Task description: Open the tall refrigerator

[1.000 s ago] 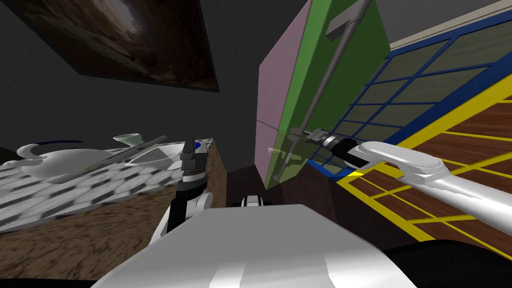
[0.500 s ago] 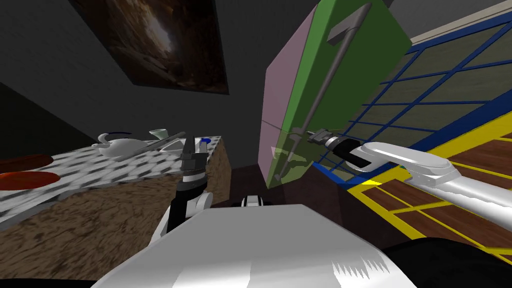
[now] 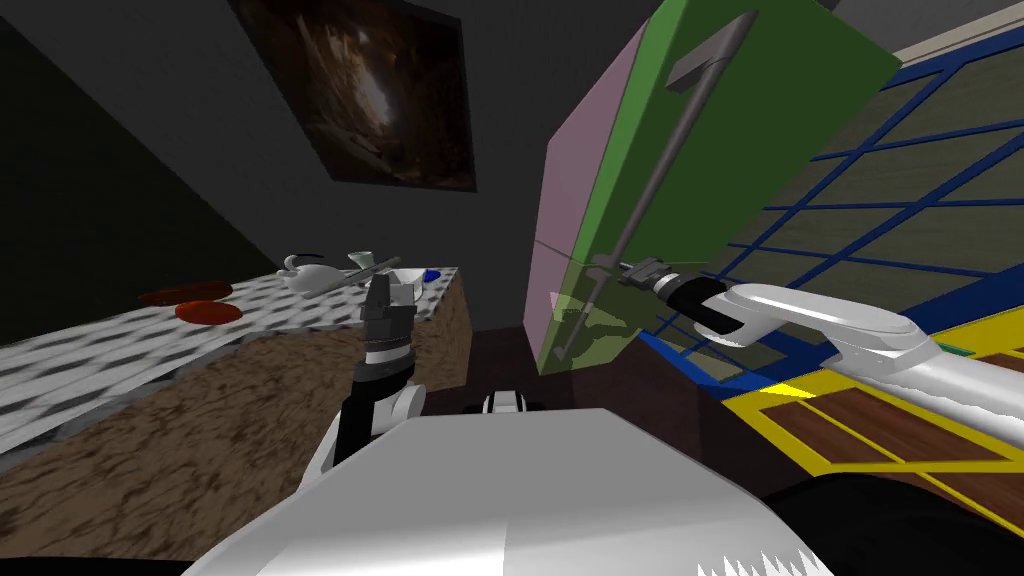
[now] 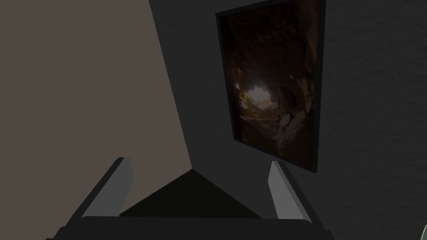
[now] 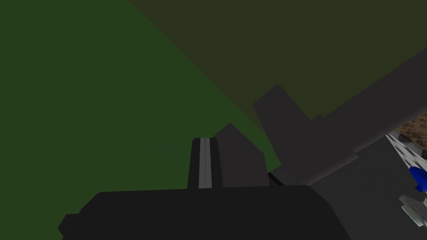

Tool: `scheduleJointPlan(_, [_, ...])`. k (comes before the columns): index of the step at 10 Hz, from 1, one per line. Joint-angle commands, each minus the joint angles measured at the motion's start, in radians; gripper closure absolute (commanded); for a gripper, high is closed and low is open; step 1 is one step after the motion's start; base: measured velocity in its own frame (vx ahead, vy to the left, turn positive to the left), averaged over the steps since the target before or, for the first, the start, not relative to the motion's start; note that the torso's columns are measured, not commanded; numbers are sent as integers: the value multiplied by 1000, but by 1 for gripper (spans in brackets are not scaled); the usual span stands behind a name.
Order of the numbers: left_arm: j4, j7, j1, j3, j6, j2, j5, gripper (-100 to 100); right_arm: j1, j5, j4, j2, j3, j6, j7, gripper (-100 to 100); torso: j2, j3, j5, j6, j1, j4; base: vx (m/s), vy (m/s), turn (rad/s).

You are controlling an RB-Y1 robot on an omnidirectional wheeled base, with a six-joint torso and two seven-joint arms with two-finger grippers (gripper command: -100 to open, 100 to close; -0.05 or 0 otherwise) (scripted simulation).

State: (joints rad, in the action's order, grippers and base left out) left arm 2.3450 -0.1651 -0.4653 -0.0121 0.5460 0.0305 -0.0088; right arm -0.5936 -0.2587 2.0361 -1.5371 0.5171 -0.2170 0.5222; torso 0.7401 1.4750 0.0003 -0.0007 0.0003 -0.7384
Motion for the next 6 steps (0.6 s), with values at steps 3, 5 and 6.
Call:
scheduleJointPlan(3, [0,0,0,0,0,0,0,0,-140,118,35,-30,103,-132,75,100,-2,1,0,0,-1,1,-121,-33,261])
scheduleJointPlan(5, [0,0,0,0,0,0,0,0,-202,170,57,-53,160,-199,123,100,-5,2,-1,0,3,3,-95,-30,246])
scheduleJointPlan(6, [0,0,0,0,0,0,0,0,-234,187,57,-53,160,-231,123,100,-4,2,0,-5,4,3,-166,-46,362])
